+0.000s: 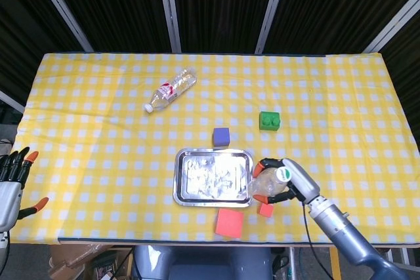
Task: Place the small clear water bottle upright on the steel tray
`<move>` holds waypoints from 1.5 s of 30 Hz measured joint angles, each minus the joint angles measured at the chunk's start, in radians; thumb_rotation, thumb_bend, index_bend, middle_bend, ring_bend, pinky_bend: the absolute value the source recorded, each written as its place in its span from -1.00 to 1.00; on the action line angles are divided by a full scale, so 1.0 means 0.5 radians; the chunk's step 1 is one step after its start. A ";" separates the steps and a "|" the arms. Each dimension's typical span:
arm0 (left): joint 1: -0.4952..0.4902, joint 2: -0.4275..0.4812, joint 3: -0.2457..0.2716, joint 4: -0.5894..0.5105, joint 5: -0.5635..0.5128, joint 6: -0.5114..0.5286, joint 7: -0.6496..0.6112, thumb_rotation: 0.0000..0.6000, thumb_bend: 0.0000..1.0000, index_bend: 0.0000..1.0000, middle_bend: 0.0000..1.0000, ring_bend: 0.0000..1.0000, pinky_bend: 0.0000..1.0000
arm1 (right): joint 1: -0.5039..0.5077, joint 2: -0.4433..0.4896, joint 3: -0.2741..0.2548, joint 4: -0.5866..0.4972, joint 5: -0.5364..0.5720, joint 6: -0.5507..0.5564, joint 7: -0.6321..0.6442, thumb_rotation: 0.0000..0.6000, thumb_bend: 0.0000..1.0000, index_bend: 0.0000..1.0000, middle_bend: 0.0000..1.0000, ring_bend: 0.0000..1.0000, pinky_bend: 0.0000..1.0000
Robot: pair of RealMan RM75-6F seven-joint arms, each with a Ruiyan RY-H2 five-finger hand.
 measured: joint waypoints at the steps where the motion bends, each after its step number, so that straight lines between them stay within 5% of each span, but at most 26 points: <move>1: -0.001 -0.001 -0.001 0.002 -0.003 -0.001 0.001 1.00 -0.73 -1.00 -1.00 -1.00 -1.00 | 0.018 -0.028 0.008 -0.026 0.045 -0.008 -0.063 1.00 0.08 0.76 0.34 -0.03 -0.27; 10: 0.006 0.010 -0.002 0.002 -0.005 0.012 -0.022 1.00 -0.73 -1.00 -1.00 -1.00 -1.00 | 0.038 -0.004 0.063 -0.093 0.332 0.029 -0.265 1.00 0.08 0.75 0.34 -0.03 -0.27; 23: -0.004 -0.016 0.007 -0.012 -0.005 -0.010 0.046 1.00 -0.73 -1.00 -1.00 -1.00 -1.00 | -0.216 0.384 -0.049 0.276 -0.005 0.085 0.386 1.00 0.08 0.75 0.34 -0.03 -0.27; 34: 0.001 -0.001 0.003 -0.013 0.003 0.009 0.003 1.00 -0.73 -1.00 -1.00 -1.00 -1.00 | -0.160 0.161 -0.118 0.235 -0.134 0.043 0.353 1.00 0.08 0.75 0.34 -0.03 -0.27; 45: 0.002 0.027 0.005 -0.009 0.021 0.018 -0.082 1.00 -0.73 -1.00 -1.00 -1.00 -1.00 | -0.012 -0.252 -0.091 0.245 0.056 -0.075 0.093 1.00 0.08 0.76 0.34 -0.03 -0.27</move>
